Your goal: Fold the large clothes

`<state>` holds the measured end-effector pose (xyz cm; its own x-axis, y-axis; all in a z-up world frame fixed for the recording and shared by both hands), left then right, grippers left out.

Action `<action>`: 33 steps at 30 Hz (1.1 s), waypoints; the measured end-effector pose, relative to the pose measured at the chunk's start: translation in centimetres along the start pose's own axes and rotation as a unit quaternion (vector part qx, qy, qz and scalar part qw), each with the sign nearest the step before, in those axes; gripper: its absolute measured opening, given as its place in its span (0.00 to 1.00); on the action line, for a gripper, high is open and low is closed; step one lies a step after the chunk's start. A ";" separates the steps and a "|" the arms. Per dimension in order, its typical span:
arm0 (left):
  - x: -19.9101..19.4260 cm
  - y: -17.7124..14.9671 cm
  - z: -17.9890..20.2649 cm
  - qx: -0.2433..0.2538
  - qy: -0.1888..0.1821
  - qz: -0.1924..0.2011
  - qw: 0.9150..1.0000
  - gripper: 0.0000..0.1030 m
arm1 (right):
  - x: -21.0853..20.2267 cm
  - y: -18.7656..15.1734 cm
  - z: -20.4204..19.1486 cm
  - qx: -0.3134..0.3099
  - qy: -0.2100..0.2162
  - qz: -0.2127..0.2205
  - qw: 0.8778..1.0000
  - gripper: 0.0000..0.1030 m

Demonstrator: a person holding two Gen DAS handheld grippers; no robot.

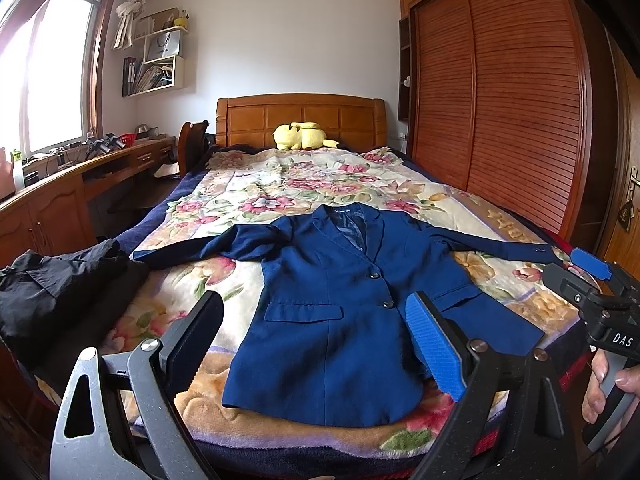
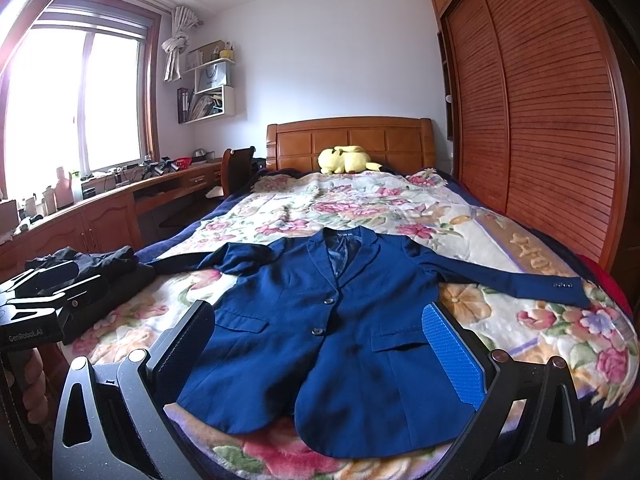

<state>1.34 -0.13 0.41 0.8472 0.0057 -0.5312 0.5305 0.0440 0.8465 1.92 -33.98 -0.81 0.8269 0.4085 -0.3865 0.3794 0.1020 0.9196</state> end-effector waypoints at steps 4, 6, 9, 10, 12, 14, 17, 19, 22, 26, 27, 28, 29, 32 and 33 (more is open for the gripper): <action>0.2 -0.2 0.2 0.000 0.002 -0.001 1.000 0.90 | 0.1 0.1 0.0 0.001 0.000 -0.002 1.000 1.00; 0.2 -0.2 0.2 -0.001 0.001 -0.001 1.000 0.90 | 0.1 0.1 0.0 0.000 -0.001 -0.003 1.000 1.00; 0.5 -0.4 0.1 -0.002 0.001 -0.002 1.000 0.90 | 0.2 0.1 -0.1 0.001 0.000 -0.004 1.000 1.00; 0.5 -0.4 0.1 -0.002 0.001 -0.002 1.000 0.90 | 0.2 0.1 -0.1 0.001 0.000 -0.005 1.000 1.00; 0.5 -0.5 0.1 -0.002 0.000 -0.002 1.000 0.90 | 0.2 0.1 -0.1 0.002 0.001 -0.005 1.000 1.00; 0.5 -0.4 0.1 -0.002 0.001 -0.002 1.000 0.90 | 0.2 0.1 -0.1 0.002 0.001 -0.006 1.000 1.00; 0.5 -0.4 0.1 -0.002 0.000 -0.002 1.000 0.90 | 0.2 0.1 -0.2 0.002 0.001 -0.007 1.000 1.00; 0.5 -0.4 0.1 -0.002 0.001 -0.002 1.000 0.90 | 0.2 0.1 -0.2 0.002 0.001 -0.008 1.000 1.00; 0.5 -0.4 0.1 -0.002 0.000 -0.002 1.000 0.90 | 0.2 0.2 -0.1 0.003 0.001 -0.009 1.000 1.00; 0.5 -0.4 0.1 -0.002 0.000 -0.002 1.000 0.90 | 0.2 0.2 -0.1 0.002 0.001 -0.009 1.000 1.00; 0.5 -0.4 0.1 -0.002 0.000 -0.002 1.000 0.90 | 0.2 0.2 -0.1 0.002 0.001 -0.009 1.000 1.00; 0.5 -0.4 0.1 -0.002 0.000 -0.002 1.000 0.90 | 0.2 0.2 -0.1 0.002 0.001 -0.009 1.000 1.00; 0.5 -0.4 0.1 -0.002 -0.001 -0.002 1.000 0.90 | 0.2 0.2 -0.1 0.002 0.001 -0.009 1.000 1.00; 0.6 -0.5 0.1 -0.003 -0.001 -0.002 1.000 0.90 | 0.2 0.2 -0.1 0.002 0.001 -0.007 1.000 1.00; 0.6 -0.5 0.1 -0.003 -0.001 -0.002 1.000 0.90 | 0.2 0.2 -0.1 0.001 0.001 -0.006 1.000 1.00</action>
Point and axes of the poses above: each gripper's, at about its wrist camera, not at the fingertips, and x roughly the way its jaws point, z to its right, y to its top, the point moved 2 cm from there along x, roughly the way its jaws point, and after that the axes turned 7 degrees about -z, right-handed, at the moved point
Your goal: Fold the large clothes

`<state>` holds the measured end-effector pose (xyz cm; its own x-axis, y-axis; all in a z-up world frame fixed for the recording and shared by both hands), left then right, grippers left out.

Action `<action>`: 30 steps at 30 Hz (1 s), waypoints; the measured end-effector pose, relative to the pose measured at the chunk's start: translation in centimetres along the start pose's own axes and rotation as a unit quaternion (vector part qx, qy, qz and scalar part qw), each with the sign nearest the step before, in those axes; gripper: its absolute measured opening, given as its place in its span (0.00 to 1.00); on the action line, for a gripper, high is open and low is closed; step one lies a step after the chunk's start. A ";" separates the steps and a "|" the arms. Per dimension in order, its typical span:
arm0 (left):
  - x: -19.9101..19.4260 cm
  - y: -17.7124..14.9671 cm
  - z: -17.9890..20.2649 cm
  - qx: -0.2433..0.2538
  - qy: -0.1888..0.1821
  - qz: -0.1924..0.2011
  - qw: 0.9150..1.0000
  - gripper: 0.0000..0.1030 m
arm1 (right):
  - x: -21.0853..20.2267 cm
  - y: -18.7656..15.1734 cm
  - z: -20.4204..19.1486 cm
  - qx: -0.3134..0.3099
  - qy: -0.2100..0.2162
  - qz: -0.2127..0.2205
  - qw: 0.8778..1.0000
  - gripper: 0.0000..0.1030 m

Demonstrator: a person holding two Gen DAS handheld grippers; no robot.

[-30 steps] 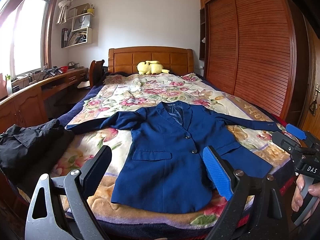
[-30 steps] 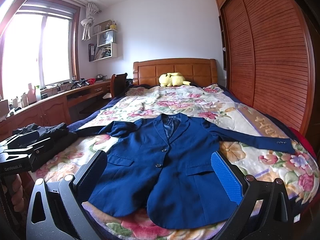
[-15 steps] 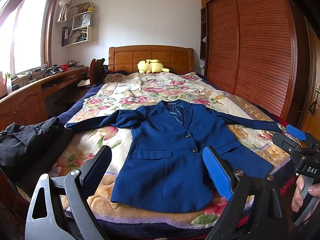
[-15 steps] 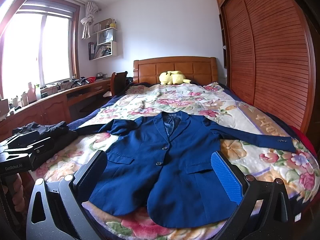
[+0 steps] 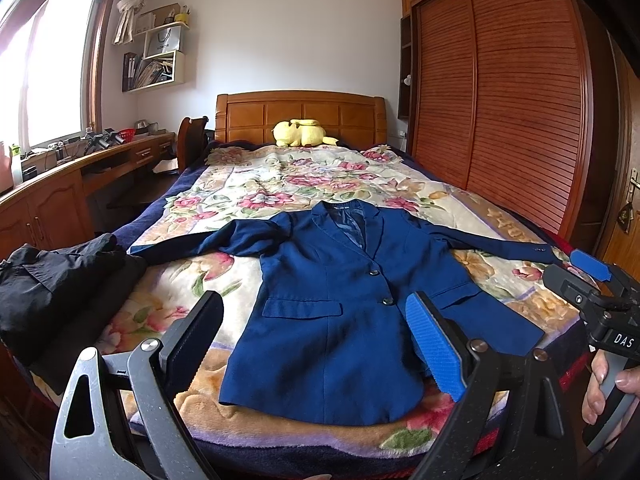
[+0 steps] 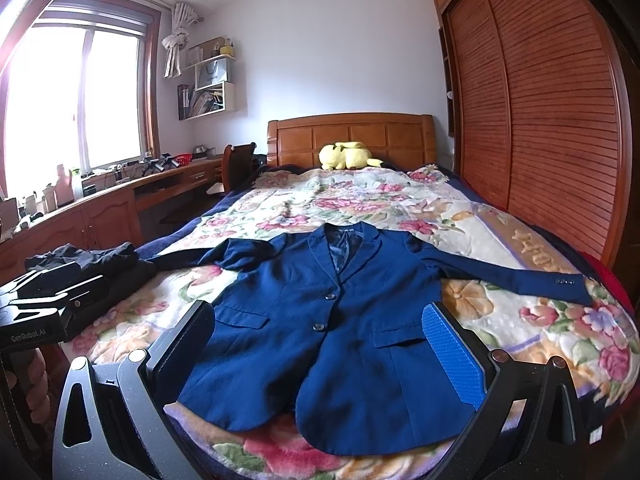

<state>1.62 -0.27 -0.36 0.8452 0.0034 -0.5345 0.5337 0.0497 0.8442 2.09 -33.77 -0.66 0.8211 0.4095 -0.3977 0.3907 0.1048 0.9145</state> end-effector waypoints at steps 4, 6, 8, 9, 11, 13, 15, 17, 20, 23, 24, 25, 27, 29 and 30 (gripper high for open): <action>0.0 0.0 0.0 0.000 0.000 0.000 1.000 0.90 | 0.0 0.0 0.0 -0.001 0.001 0.002 1.000 1.00; 0.0 0.0 0.0 0.000 0.000 0.000 1.000 0.90 | -0.1 0.0 -0.1 -0.002 0.001 0.003 1.000 1.00; 0.0 0.0 0.0 0.000 0.001 0.000 1.000 0.90 | 0.0 0.0 -0.1 -0.002 0.002 0.004 1.000 1.00; 0.0 0.0 0.0 0.000 0.000 0.000 1.000 0.90 | 0.0 -0.1 -0.1 -0.002 0.002 0.004 1.000 1.00; 0.0 0.0 0.0 0.000 0.000 0.000 1.000 0.90 | -0.1 -0.1 0.0 -0.002 0.003 0.004 1.000 1.00; 0.1 -0.2 0.1 0.000 0.000 0.000 1.000 0.90 | -0.1 -0.1 -0.1 -0.003 0.004 0.004 1.000 1.00; 0.1 -0.2 0.1 0.000 0.001 -0.001 1.000 0.90 | 0.0 -0.1 -0.1 -0.003 0.004 0.004 1.000 1.00; 0.2 -0.3 0.2 0.000 0.002 -0.001 1.000 0.90 | 0.1 -0.2 -0.1 -0.004 0.005 0.003 1.000 1.00; 1.0 -0.9 0.4 0.000 0.007 -0.008 1.000 0.90 | 0.6 -0.4 -0.1 -0.005 0.006 -0.002 1.000 1.00; 1.8 -1.5 0.2 -0.003 0.011 -0.016 1.000 0.90 | 1.3 -0.5 -0.1 -0.007 0.008 -0.009 1.000 1.00; 2.1 -1.7 0.1 -0.004 0.013 -0.019 1.000 0.90 | 1.6 -0.5 -0.1 -0.007 0.009 -0.011 1.000 1.00; 2.3 -1.8 -0.2 -0.006 0.015 -0.022 1.000 0.90 | 1.9 -0.6 -0.2 -0.008 0.010 -0.014 1.000 1.00; 2.9 -2.2 -0.6 -0.010 0.019 -0.028 0.999 0.90 | 2.7 -0.7 -0.2 -0.009 0.012 -0.020 1.000 1.00; 3.4 -2.5 -1.2 -0.013 0.022 -0.033 0.999 0.90 | 3.5 -0.7 -0.3 -0.009 0.017 -0.026 0.999 1.00; 3.7 -2.7 -1.5 -0.015 0.025 -0.035 0.999 0.90 | 3.8 -0.6 -0.3 -0.008 0.020 -0.029 0.999 1.00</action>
Point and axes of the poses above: each gripper's, at about its wrist camera, not at the fingertips, and x roughly the way its jaws point, z to its right, y to its top, the point moved 2 cm from there along x, roughly the way its jaws point, and after that the axes turned 7 degrees about -z, right-handed, at the moved point
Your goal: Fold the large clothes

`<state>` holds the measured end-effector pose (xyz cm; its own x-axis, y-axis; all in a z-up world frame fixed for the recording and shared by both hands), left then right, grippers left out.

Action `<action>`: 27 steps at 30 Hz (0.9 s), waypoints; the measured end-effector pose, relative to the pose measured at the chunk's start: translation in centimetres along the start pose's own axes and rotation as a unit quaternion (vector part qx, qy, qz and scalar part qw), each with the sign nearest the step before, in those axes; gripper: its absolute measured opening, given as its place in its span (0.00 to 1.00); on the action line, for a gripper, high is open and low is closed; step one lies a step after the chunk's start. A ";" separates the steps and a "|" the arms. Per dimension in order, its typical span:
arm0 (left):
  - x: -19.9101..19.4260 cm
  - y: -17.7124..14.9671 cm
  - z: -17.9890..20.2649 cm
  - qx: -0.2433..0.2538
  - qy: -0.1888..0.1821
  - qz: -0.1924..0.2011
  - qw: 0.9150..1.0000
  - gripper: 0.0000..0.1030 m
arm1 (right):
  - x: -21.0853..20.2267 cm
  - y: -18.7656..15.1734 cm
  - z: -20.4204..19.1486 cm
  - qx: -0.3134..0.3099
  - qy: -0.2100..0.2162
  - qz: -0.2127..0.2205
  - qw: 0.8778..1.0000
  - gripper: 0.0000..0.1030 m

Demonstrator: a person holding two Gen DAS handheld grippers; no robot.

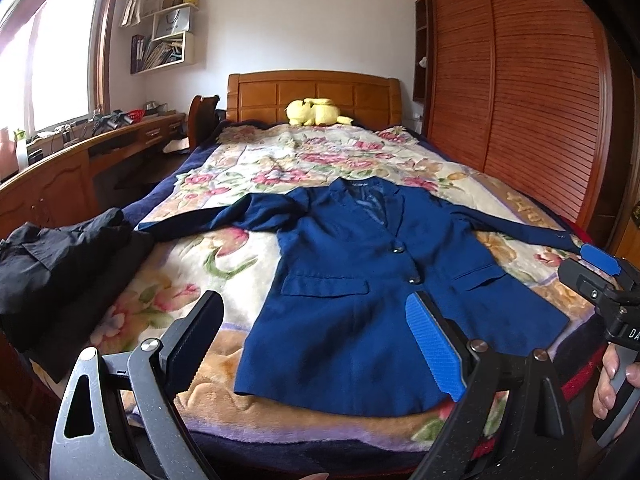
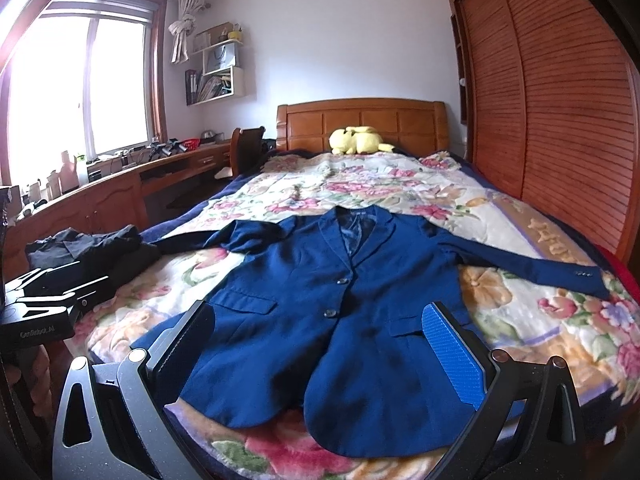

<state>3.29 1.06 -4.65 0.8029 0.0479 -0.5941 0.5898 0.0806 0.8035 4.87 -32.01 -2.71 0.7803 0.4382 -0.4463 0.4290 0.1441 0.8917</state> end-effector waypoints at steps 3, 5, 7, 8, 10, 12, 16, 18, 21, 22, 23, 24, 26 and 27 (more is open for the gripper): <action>0.9 -0.2 -0.9 -0.003 0.006 -0.007 1.000 0.90 | 1.5 0.2 0.2 0.002 0.009 -0.011 1.000 1.00; 1.6 -0.3 -1.5 -0.005 0.009 -0.012 1.000 0.90 | 2.4 0.5 0.4 0.002 0.011 -0.018 1.000 1.00; 2.2 -0.3 -2.1 -0.008 0.014 -0.017 1.000 0.90 | 3.4 0.7 0.4 0.000 0.015 -0.023 1.000 1.00; 2.4 -0.3 -2.4 -0.009 0.016 -0.019 1.000 0.90 | 3.8 0.8 0.3 0.000 0.016 -0.026 1.000 1.00; 3.0 -0.4 -2.9 -0.012 0.020 -0.022 0.999 0.90 | 4.5 0.9 0.3 -0.002 0.019 -0.029 0.999 1.00; 3.5 -0.3 -3.4 -0.014 0.024 -0.025 0.999 0.90 | 5.3 1.1 0.0 -0.005 0.022 -0.031 0.999 1.00; 4.7 -0.1 -4.5 -0.018 0.031 -0.028 0.999 0.90 | 6.7 1.4 -0.4 -0.012 0.027 -0.030 0.999 1.00; 5.5 0.1 -5.0 -0.019 0.034 -0.032 0.999 0.90 | 7.4 1.6 -0.7 -0.015 0.032 -0.029 0.999 1.00; 6.8 0.4 -5.7 -0.018 0.043 -0.038 0.998 0.90 | 8.8 1.9 -1.0 -0.020 0.039 -0.028 0.999 1.00; 7.2 0.5 -5.9 -0.019 0.046 -0.041 0.998 0.90 | 9.3 2.0 -1.1 -0.022 0.040 -0.029 0.999 1.00; 7.6 0.6 -6.0 -0.020 0.048 -0.043 0.998 0.90 | 9.9 2.1 -1.2 -0.025 0.042 -0.028 0.998 1.00; 8.1 0.7 -6.3 -0.021 0.049 -0.046 0.998 0.90 | 10.4 2.1 -1.3 -0.026 0.044 -0.028 0.998 1.00; 8.8 0.8 -6.8 -0.022 0.051 -0.049 0.997 0.90 | 11.4 2.4 -1.4 -0.028 0.048 -0.029 0.998 1.00; 9.2 1.0 -7.0 -0.020 0.055 -0.051 0.997 0.90 | 12.0 2.6 -1.5 -0.030 0.049 -0.030 0.998 1.00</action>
Point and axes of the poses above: each gripper's, at about its wrist camera, not at the fingertips, and x roughly the way its jaws point, z to its right, y to its top, the point moved 2 cm from there along x, roughly the way its jaws point, and after that the axes turned 7 degrees about -z, right-handed, at the moved point
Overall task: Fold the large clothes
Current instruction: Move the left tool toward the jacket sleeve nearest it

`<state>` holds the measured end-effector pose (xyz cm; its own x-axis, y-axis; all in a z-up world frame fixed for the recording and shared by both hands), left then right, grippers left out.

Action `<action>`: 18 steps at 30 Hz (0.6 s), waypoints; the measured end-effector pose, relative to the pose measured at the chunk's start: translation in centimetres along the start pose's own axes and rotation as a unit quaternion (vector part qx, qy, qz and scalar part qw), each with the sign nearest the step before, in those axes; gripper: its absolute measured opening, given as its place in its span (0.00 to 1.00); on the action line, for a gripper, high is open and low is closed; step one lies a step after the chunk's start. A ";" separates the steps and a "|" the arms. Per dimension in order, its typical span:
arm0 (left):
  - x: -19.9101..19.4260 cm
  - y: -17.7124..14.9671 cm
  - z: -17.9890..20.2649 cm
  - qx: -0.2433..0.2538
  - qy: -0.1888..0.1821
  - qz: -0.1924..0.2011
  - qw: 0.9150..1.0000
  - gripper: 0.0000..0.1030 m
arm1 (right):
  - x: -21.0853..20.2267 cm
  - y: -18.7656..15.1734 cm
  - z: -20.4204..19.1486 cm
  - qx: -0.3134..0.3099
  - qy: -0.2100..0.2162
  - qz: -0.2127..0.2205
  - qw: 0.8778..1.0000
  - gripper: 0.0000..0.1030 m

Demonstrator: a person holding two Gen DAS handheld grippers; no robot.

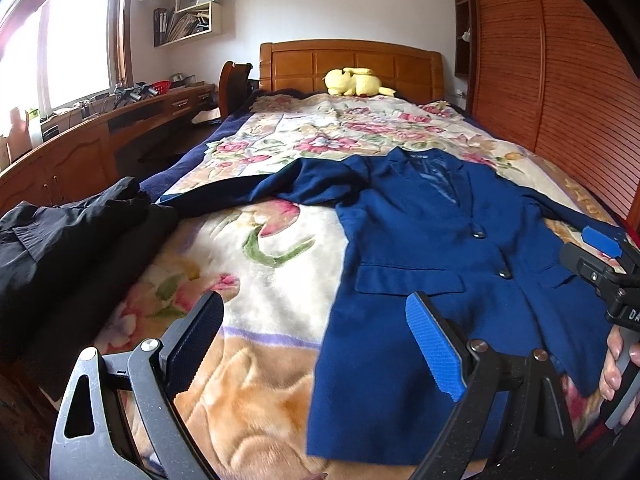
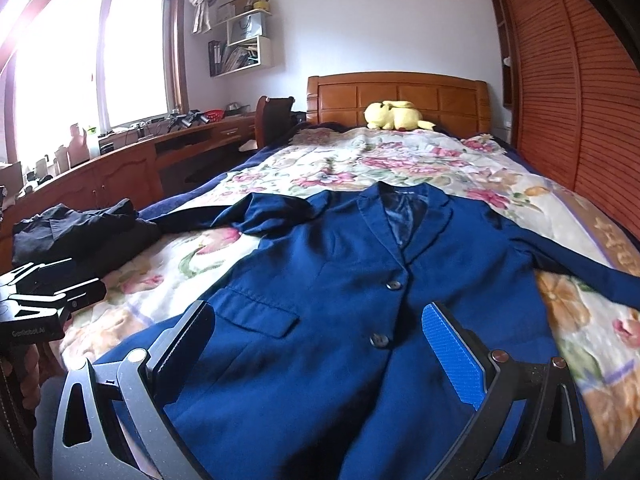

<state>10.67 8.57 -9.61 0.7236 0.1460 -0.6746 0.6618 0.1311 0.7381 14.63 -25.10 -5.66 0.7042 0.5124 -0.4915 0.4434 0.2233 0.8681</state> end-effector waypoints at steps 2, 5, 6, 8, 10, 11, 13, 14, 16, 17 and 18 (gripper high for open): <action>0.9 0.4 -0.3 0.002 0.007 -0.002 1.000 0.90 | 1.1 0.6 0.0 -0.001 0.004 -0.002 1.000 1.00; 2.1 0.9 -0.9 0.005 0.016 -0.006 1.000 0.90 | 3.2 1.6 0.0 -0.003 0.012 -0.009 1.000 1.00; 2.5 1.1 -1.1 0.006 0.019 -0.008 1.000 0.90 | 3.8 1.9 0.0 -0.004 0.015 -0.011 1.000 1.00; 3.4 1.4 -1.6 0.005 0.022 -0.013 1.000 0.90 | 5.3 2.3 0.0 -0.007 0.017 -0.020 1.000 1.00; 4.4 1.9 -2.3 -0.002 0.019 -0.021 1.000 0.90 | 6.5 2.6 -0.1 -0.013 0.022 -0.028 0.999 1.00; 4.9 2.1 -2.6 -0.004 0.018 -0.024 1.000 0.90 | 7.0 2.6 -0.2 -0.017 0.023 -0.032 0.999 1.00; 5.8 2.6 -3.1 -0.005 0.021 -0.028 0.999 0.90 | 8.3 2.7 -0.2 -0.027 0.022 -0.040 0.999 1.00; 6.3 2.9 -3.4 -0.003 0.028 -0.031 0.999 0.90 | 8.9 2.5 -0.2 -0.031 0.022 -0.045 0.998 1.00; 7.5 3.4 -3.9 0.004 0.042 -0.044 0.998 0.90 | 10.1 1.7 0.0 -0.033 0.025 -0.059 0.997 1.00; 8.1 3.6 -4.3 0.006 0.044 -0.052 0.998 0.90 | 10.8 1.2 0.1 -0.031 0.027 -0.069 0.997 1.00; 8.9 3.9 -4.7 0.007 0.043 -0.059 0.997 0.90 | 11.4 0.5 0.3 -0.026 0.032 -0.082 0.996 1.00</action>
<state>18.74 14.99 -12.71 0.6217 0.2143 -0.7534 0.7442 0.1382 0.6535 23.08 -19.40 -10.86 0.5876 0.5172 -0.6223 0.5191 0.3490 0.7802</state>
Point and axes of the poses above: each gripper's, at about its wrist camera, not at the fingertips, and x roughly the way its jaws point, z to its right, y to its top, the point moved 2 cm from there along x, roughly the way its jaws point, and after that the axes turned 7 degrees about -z, right-handed, at the moved point
